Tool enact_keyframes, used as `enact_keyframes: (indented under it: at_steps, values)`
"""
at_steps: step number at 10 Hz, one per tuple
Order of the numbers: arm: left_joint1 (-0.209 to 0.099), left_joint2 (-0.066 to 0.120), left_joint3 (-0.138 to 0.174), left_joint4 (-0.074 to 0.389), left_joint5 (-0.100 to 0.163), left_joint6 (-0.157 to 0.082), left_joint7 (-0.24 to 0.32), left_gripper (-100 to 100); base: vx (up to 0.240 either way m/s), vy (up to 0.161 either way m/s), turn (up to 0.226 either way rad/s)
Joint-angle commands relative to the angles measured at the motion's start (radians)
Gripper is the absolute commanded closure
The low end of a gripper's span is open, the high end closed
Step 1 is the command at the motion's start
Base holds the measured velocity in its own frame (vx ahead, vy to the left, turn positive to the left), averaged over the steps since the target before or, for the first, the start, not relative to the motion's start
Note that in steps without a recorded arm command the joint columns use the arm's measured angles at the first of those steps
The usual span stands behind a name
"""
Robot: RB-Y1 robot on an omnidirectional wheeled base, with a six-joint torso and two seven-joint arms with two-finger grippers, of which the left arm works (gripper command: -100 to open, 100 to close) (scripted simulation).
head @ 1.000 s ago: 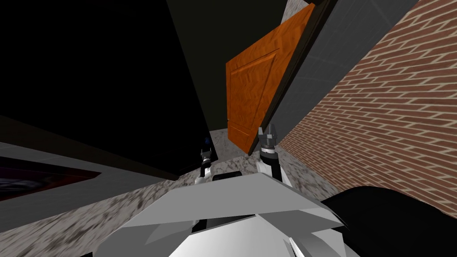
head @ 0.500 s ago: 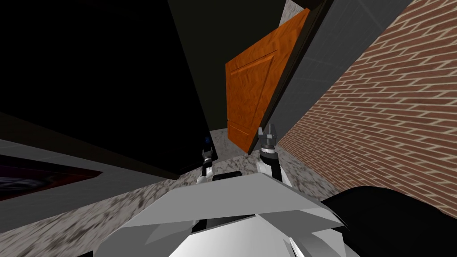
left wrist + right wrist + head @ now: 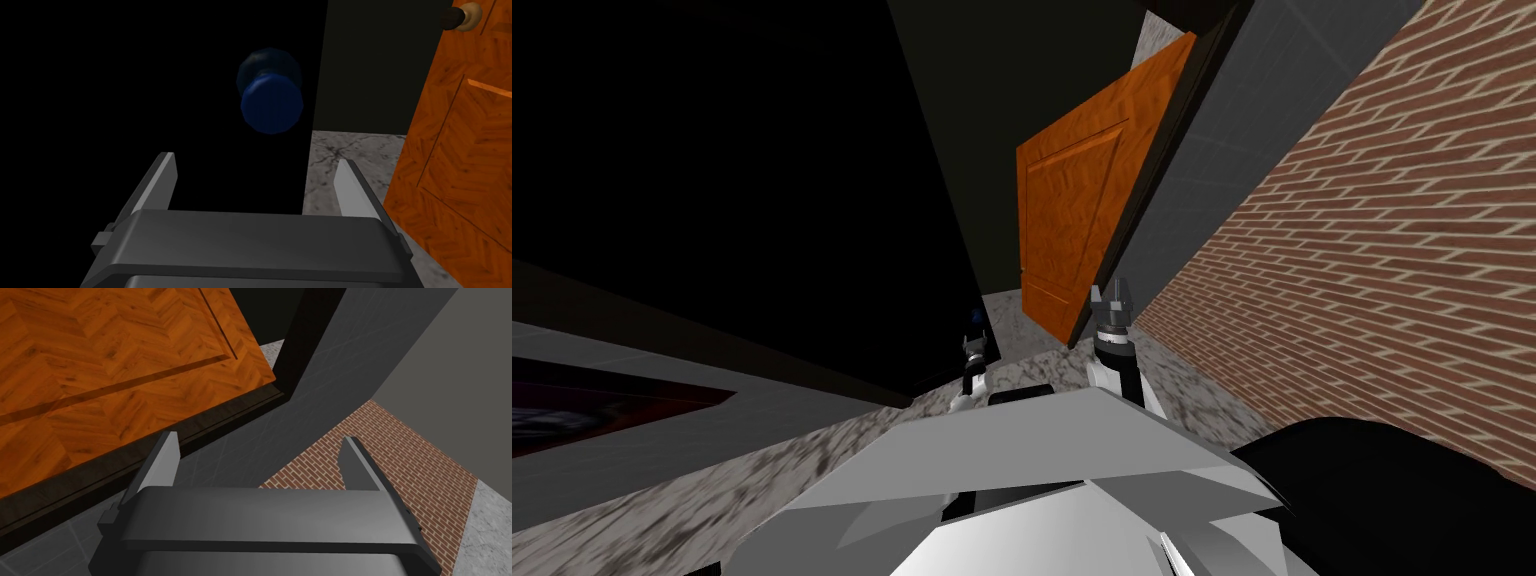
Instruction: Push the door open
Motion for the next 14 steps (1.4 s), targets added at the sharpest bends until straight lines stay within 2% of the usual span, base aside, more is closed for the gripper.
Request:
enact_keyframes:
  at_steps: [1,2,4,5,7,8,9,14]
  values:
    - [-0.010,0.024,0.002,0.016,0.002,-0.005,0.010,-100,0.176,0.038,-0.017]
    - [-0.011,0.031,0.003,0.017,0.003,-0.005,0.012,-100,0.183,0.039,-0.024]
    - [-0.012,0.032,0.006,0.019,0.005,-0.005,0.016,-100,0.203,0.038,-0.025]
    - [-0.012,0.026,0.007,0.020,0.007,-0.006,0.017,-100,0.198,0.033,-0.018]
    - [-0.013,-0.005,0.009,0.022,0.009,-0.006,0.021,-100,0.199,0.057,-0.024]
    - [-0.012,0.003,0.009,0.017,0.008,-0.004,0.017,-100,0.075,0.016,-0.006]
    - [-0.012,0.003,0.009,0.017,0.008,-0.004,0.017,100,-0.008,-0.002,0.001]
    - [-0.012,0.003,0.009,0.017,0.008,-0.004,0.017,100,-0.015,-0.003,-0.001]
